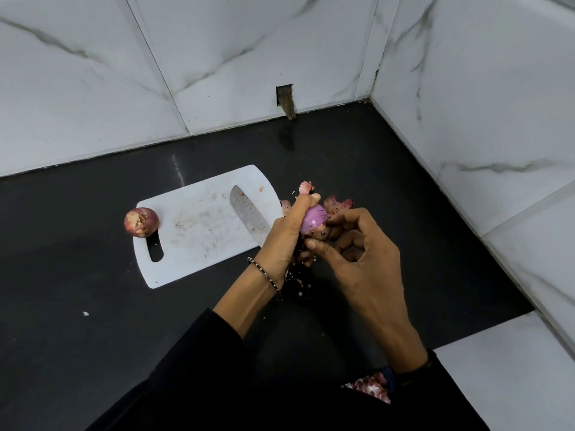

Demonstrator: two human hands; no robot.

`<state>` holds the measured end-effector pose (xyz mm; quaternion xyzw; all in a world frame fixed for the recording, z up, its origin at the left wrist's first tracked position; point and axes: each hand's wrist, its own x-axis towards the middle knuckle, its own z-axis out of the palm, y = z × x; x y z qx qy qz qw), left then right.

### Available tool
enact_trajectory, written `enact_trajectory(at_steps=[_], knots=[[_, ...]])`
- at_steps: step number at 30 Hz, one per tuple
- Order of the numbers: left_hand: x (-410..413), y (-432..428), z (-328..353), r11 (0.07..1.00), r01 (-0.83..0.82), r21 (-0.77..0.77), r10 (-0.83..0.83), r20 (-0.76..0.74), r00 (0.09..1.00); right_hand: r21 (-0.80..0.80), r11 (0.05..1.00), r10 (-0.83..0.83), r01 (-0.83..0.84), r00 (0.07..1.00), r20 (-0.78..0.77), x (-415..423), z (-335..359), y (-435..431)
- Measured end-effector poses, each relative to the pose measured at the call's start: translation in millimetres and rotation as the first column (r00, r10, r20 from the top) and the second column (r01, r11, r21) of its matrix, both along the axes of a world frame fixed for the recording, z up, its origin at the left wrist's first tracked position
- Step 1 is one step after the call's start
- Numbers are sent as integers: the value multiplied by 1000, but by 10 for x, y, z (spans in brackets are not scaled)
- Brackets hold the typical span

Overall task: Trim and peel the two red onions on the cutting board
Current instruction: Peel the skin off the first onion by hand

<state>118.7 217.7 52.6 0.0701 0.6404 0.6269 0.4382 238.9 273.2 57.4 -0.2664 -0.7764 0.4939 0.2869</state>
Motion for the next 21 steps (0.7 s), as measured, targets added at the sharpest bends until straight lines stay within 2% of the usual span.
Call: enact_trajectory(at_steps=[8,12,14,17,21], knots=[[13,-6,-21,1000,-4,-19,3,-81,997,-2,1000,-22,21,1000,-20,-27,-2,-3],[25,20,-17,999,-28,-33,26,-72,997,119,993,15,-16,1000,9,-31,-67,-51],[37,33,-6,999,-39,-31,37,-36,999,92,996,0,0,1000,-4,-21,-59,-42],[39,35,-13,998,-59,-29,58,-15,998,-44,999,-33,33,999,-12,5,-20,-4],[56,13,0,999,-46,-28,45,-18,999,-20,999,-36,36,999,5,38,-13,19]])
